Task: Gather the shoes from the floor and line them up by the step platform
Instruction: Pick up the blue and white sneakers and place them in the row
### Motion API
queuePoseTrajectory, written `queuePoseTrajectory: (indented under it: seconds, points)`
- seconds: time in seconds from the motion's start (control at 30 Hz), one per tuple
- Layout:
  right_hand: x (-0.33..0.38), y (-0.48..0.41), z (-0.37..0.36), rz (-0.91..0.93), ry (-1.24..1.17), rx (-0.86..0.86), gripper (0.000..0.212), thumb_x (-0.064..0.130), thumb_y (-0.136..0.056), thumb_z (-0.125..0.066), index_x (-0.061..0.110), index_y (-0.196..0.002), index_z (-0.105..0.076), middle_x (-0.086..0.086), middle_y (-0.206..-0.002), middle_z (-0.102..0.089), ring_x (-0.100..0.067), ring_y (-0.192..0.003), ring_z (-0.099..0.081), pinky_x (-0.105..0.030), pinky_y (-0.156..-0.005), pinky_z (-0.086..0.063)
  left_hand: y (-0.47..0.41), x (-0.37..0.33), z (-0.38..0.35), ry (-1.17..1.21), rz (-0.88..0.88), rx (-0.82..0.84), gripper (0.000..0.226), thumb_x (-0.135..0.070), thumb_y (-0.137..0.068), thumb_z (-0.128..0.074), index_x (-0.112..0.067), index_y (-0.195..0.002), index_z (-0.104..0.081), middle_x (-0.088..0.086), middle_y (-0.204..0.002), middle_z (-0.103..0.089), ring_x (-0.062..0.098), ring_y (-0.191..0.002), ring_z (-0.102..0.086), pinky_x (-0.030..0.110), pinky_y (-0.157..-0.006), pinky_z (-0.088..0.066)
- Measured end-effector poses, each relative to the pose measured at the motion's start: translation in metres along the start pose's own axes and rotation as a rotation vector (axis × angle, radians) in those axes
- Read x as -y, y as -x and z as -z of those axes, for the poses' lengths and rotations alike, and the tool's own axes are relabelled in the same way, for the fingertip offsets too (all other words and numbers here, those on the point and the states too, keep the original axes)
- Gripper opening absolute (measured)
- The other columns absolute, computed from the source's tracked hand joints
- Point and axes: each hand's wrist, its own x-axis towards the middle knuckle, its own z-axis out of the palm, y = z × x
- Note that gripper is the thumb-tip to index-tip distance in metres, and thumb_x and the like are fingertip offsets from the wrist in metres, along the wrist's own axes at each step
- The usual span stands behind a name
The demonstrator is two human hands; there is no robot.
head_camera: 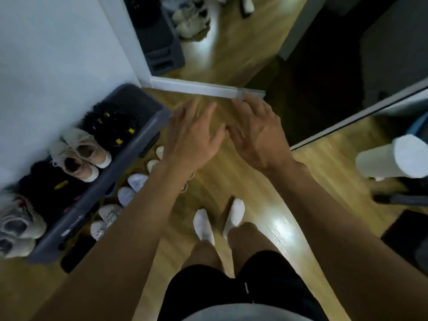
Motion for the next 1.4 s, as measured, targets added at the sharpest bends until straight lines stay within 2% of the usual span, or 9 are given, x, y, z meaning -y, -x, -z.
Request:
queuePoseTrajectory:
  seconds: [0.17,0.3,0.57,0.83,0.93,1.23,1.4]
  points:
    - [-0.038,0.093,0.095,-0.199,0.031,-0.192,0.058,0.044,-0.095,-0.047,0.02,-0.146,-0.033,-0.007,-0.158,-0.019,-0.025,-0.147,-0.011,-0.05,-0.116,-0.023,0.006,-0.121,0.043,0.017,-0.283,0.009,0.057,-0.056,-0.093,-0.036,-0.024,-0.14,-0.039,0.008,-0.149,-0.032,0.028,-0.136,-0.032,0.049,-0.111,-0.029]
    - [-0.077,0.179,0.148,-0.382,0.058,-0.304,0.062,0.045,-0.093,-0.049,0.023,-0.148,-0.03,-0.004,-0.16,-0.016,-0.021,-0.148,-0.007,-0.04,-0.117,-0.012,0.02,-0.221,0.047,0.005,-0.495,0.057,0.056,-0.056,-0.094,-0.036,-0.026,-0.141,-0.037,0.007,-0.152,-0.029,0.028,-0.138,-0.028,0.053,-0.111,-0.028]
    - [-0.152,0.391,0.218,-0.727,0.09,-0.495,0.062,0.044,-0.089,-0.055,0.021,-0.144,-0.039,-0.005,-0.156,-0.028,-0.024,-0.145,-0.02,-0.045,-0.114,-0.024,0.116,-0.429,-0.006,0.024,-0.846,0.189,0.06,-0.059,-0.091,-0.031,-0.026,-0.141,-0.039,0.006,-0.151,-0.031,0.025,-0.141,-0.027,0.051,-0.114,-0.023]
    - [-0.206,0.59,0.249,-1.035,0.091,-0.636,0.057,0.042,-0.091,-0.054,0.021,-0.142,-0.041,-0.004,-0.155,-0.03,-0.024,-0.145,-0.021,-0.048,-0.114,-0.025,0.236,-0.594,-0.074,0.126,-1.119,0.34,0.056,-0.055,-0.09,-0.037,-0.027,-0.137,-0.045,0.005,-0.148,-0.035,0.024,-0.137,-0.031,0.046,-0.112,-0.027]
    - [-0.221,0.646,0.251,-1.158,0.09,-0.665,0.057,0.043,-0.092,-0.052,0.02,-0.143,-0.039,-0.004,-0.155,-0.029,-0.022,-0.145,-0.019,-0.047,-0.114,-0.025,0.272,-0.644,-0.099,0.117,-1.218,0.406,0.056,-0.054,-0.089,-0.038,-0.025,-0.136,-0.047,0.005,-0.148,-0.036,0.024,-0.138,-0.031,0.049,-0.112,-0.026]
    - [-0.276,0.767,0.255,-1.47,0.081,-0.716,0.055,0.042,-0.094,-0.05,0.018,-0.143,-0.039,-0.003,-0.154,-0.03,-0.022,-0.144,-0.021,-0.043,-0.116,-0.024,0.349,-0.783,-0.179,0.144,-1.497,0.564,0.047,-0.043,-0.094,-0.046,-0.025,-0.138,-0.047,0.004,-0.15,-0.035,0.024,-0.139,-0.03,0.052,-0.112,-0.025]
    - [-0.305,0.833,0.252,-1.651,0.068,-0.713,0.051,0.032,-0.094,-0.049,0.02,-0.143,-0.038,-0.002,-0.154,-0.03,-0.021,-0.144,-0.022,-0.041,-0.114,-0.025,0.412,-0.852,-0.221,0.12,-1.636,0.672,0.043,-0.039,-0.094,-0.045,-0.027,-0.136,-0.046,0.007,-0.149,-0.037,0.028,-0.137,-0.032,0.054,-0.111,-0.028]
